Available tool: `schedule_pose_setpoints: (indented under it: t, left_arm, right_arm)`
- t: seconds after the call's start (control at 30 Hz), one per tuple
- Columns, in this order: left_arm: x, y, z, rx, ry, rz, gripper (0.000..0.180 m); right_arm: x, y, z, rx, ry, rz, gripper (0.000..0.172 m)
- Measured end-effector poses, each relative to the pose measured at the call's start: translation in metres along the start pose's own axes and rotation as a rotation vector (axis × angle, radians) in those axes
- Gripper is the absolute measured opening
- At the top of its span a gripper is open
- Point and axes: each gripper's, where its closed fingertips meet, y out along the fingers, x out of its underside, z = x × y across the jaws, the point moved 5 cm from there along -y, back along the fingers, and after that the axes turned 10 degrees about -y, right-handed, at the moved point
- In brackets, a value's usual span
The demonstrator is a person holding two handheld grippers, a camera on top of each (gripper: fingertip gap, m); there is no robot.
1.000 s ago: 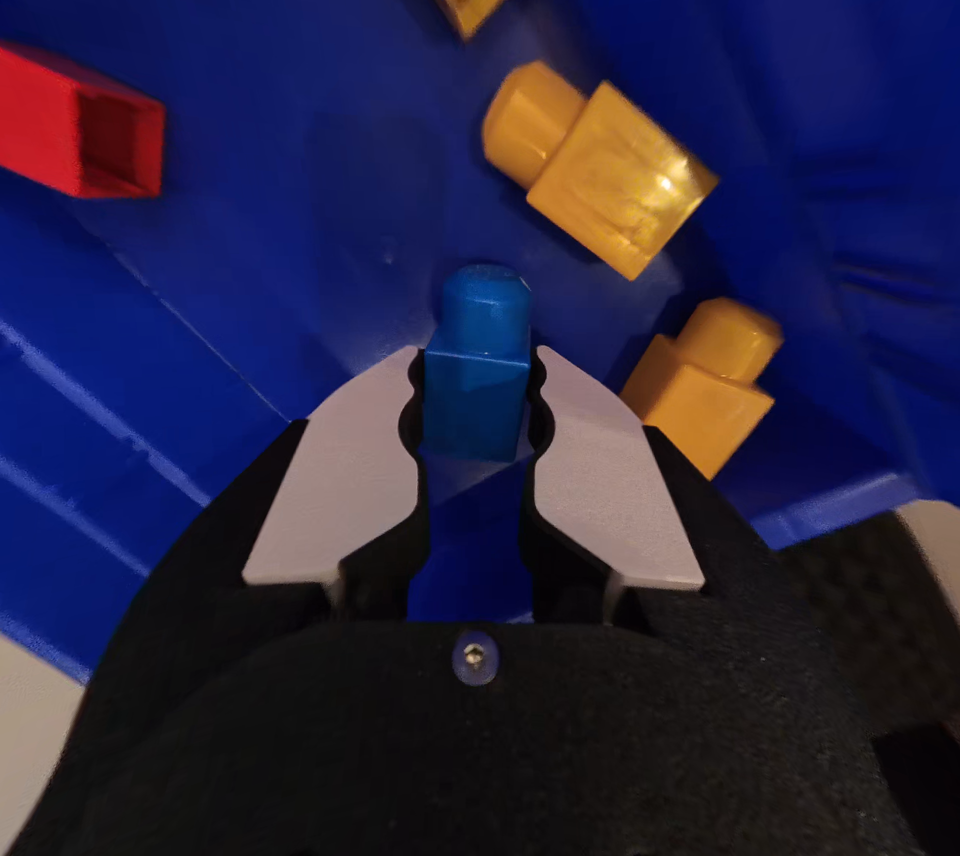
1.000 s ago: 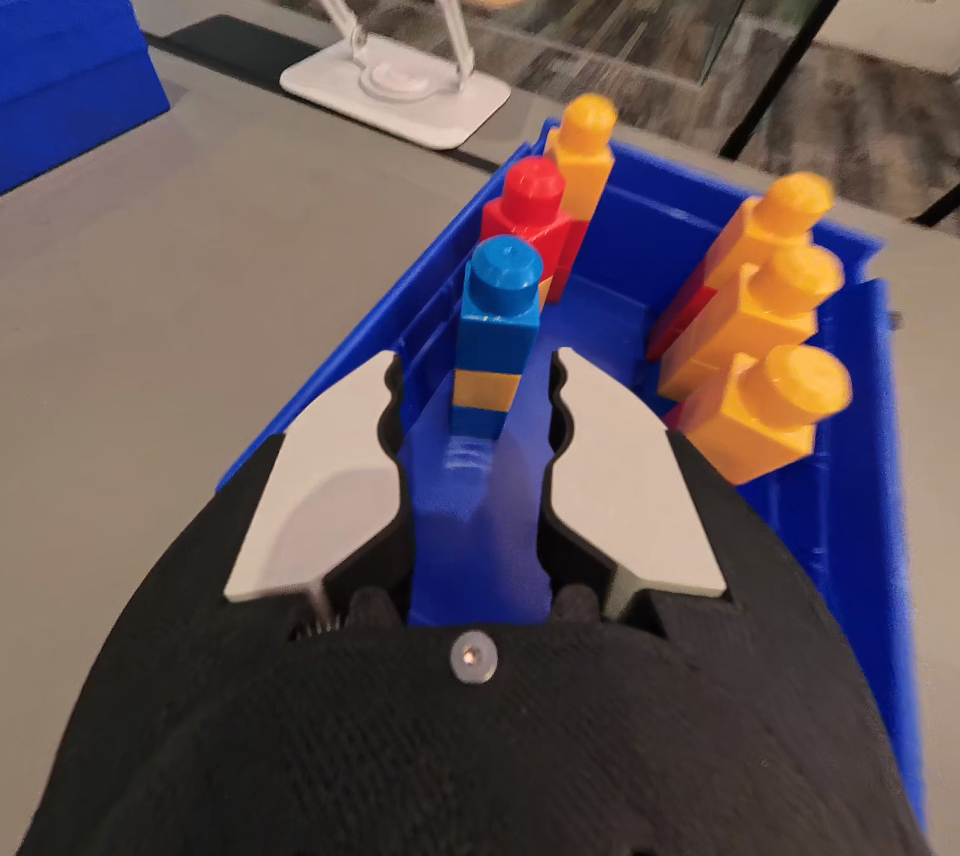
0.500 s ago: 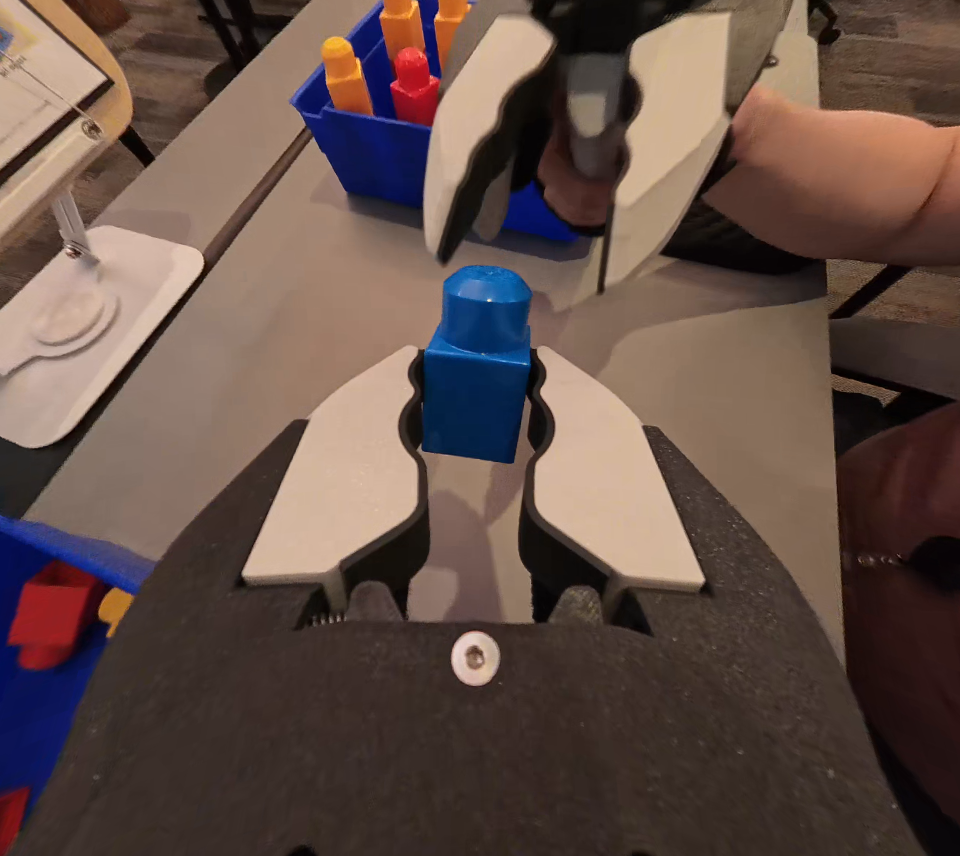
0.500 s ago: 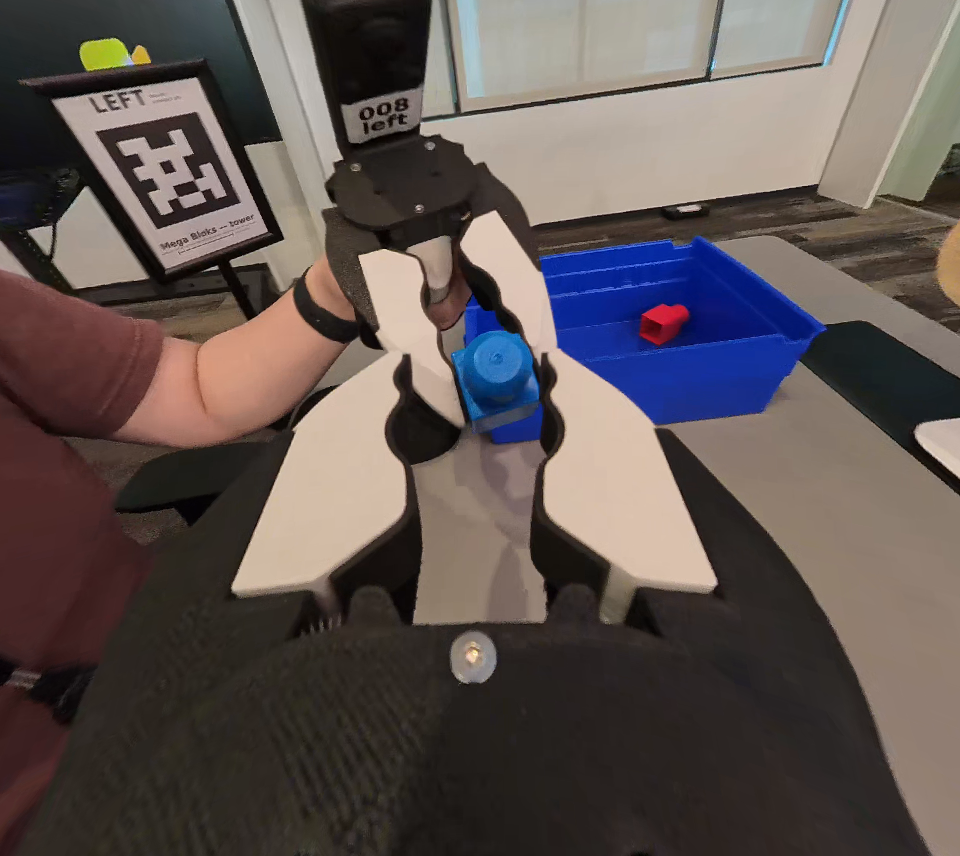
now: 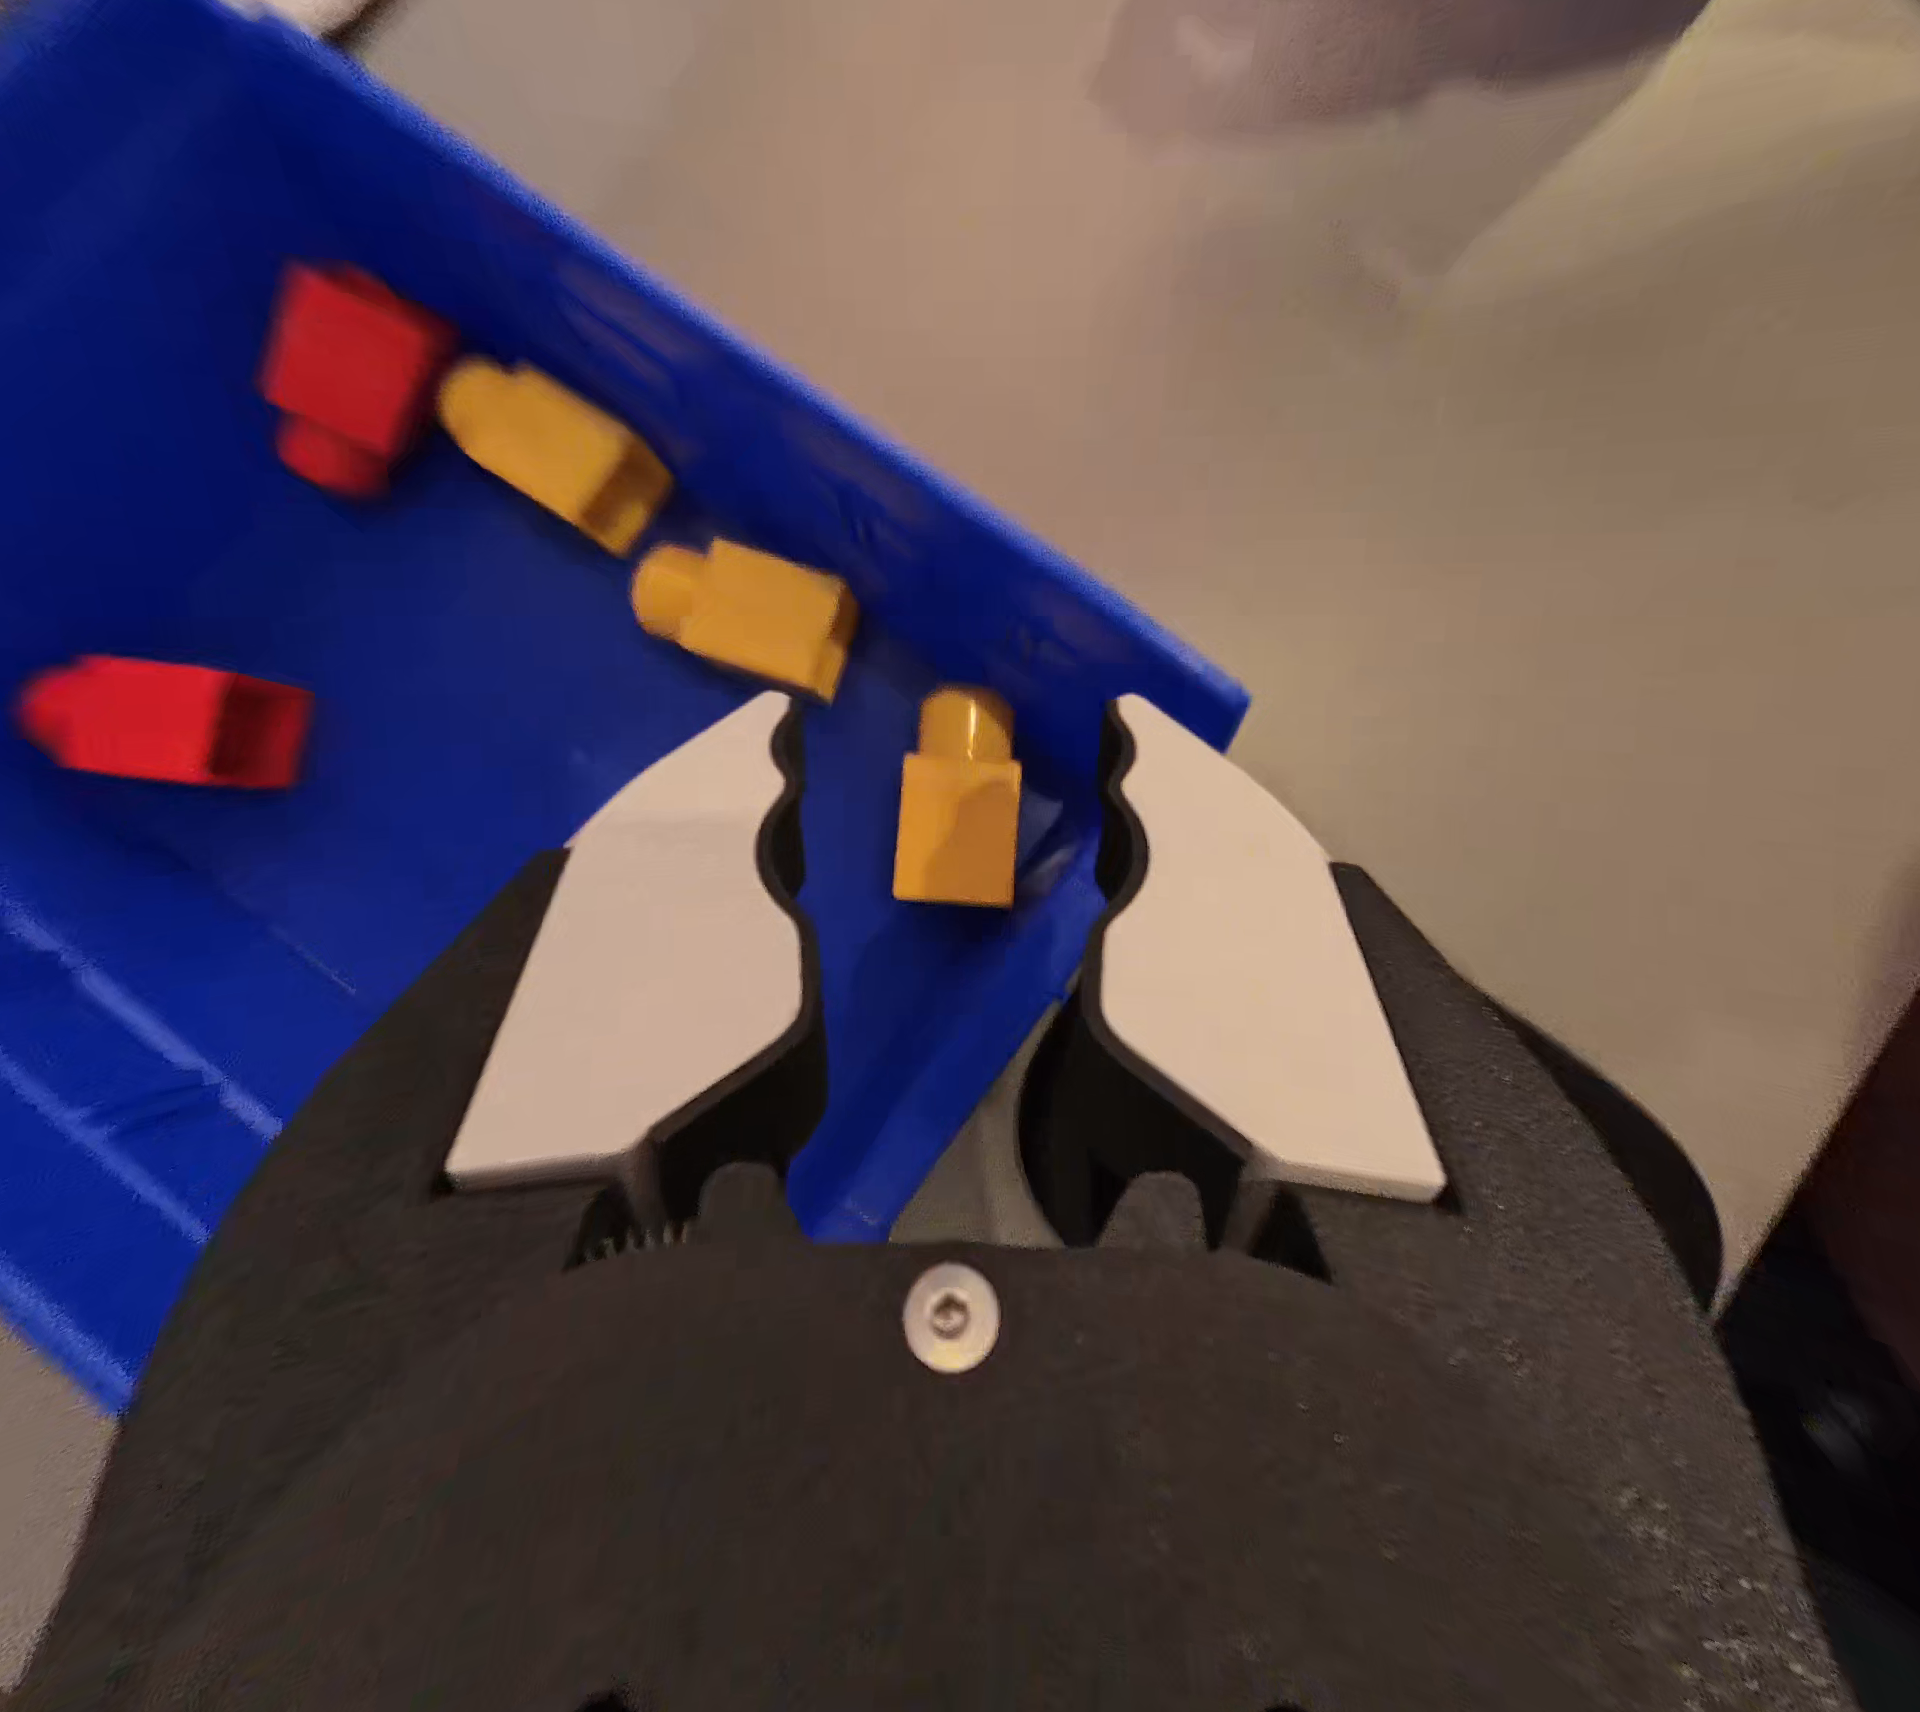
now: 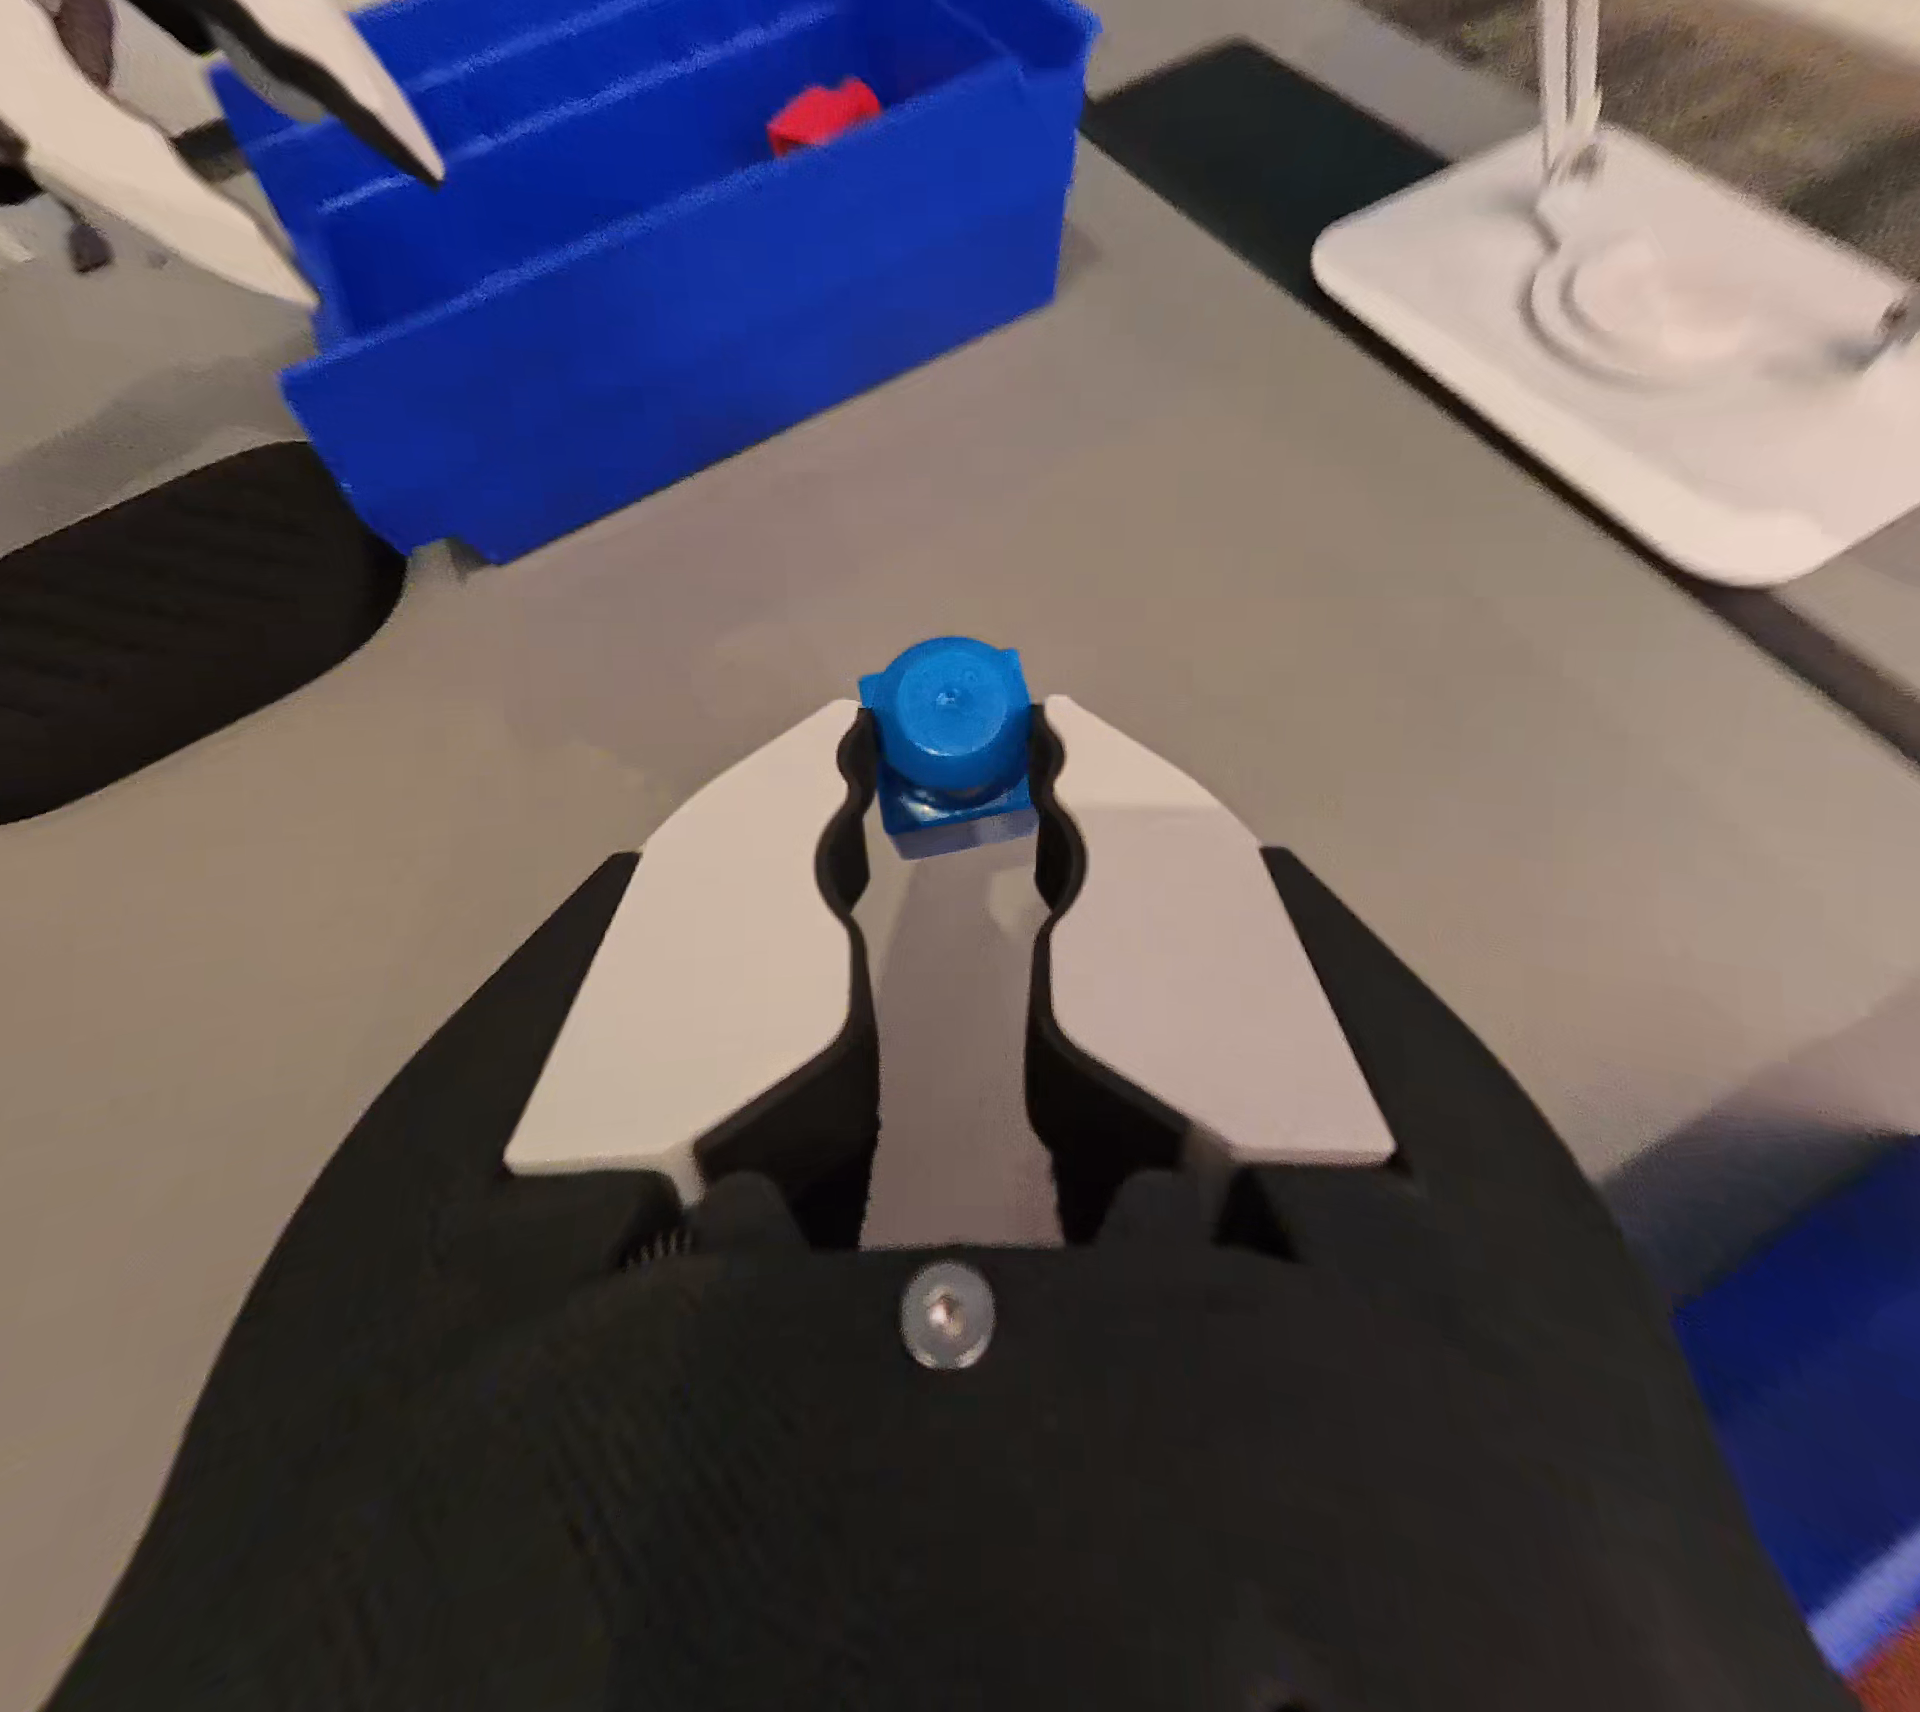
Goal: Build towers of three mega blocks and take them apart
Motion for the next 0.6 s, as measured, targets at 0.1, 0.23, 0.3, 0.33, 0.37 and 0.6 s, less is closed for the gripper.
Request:
schedule_pose_setpoints:
  t: [0.1, 0.23, 0.3, 0.33, 0.37, 0.6]
  left_arm:
    - [0.020, 0.024, -0.007, 0.008, 0.023, -0.202, 0.057]
    - [0.033, 0.045, -0.013, -0.019, 0.087, -0.407, 0.054]
    - [0.038, 0.052, -0.020, -0.048, 0.101, -0.476, 0.054]
    - [0.040, 0.056, -0.021, -0.038, 0.103, -0.502, 0.052]
    - [0.041, 0.059, -0.021, -0.018, 0.099, -0.522, 0.048]
    - [0.025, 0.042, -0.032, -0.051, 0.071, -0.368, 0.035]
  right_arm:
    - [0.020, 0.020, 0.004, 0.023, 0.022, -0.098, 0.028]
    - [0.034, 0.033, 0.007, 0.124, -0.018, -0.202, 0.028]
    - [0.037, 0.036, 0.008, 0.153, -0.033, -0.225, 0.028]
    - [0.038, 0.037, 0.008, 0.152, -0.029, -0.225, 0.028]
    - [0.039, 0.038, 0.008, 0.144, -0.020, -0.219, 0.028]
    - [0.010, 0.032, -0.004, 0.114, -0.079, -0.016, 0.053]
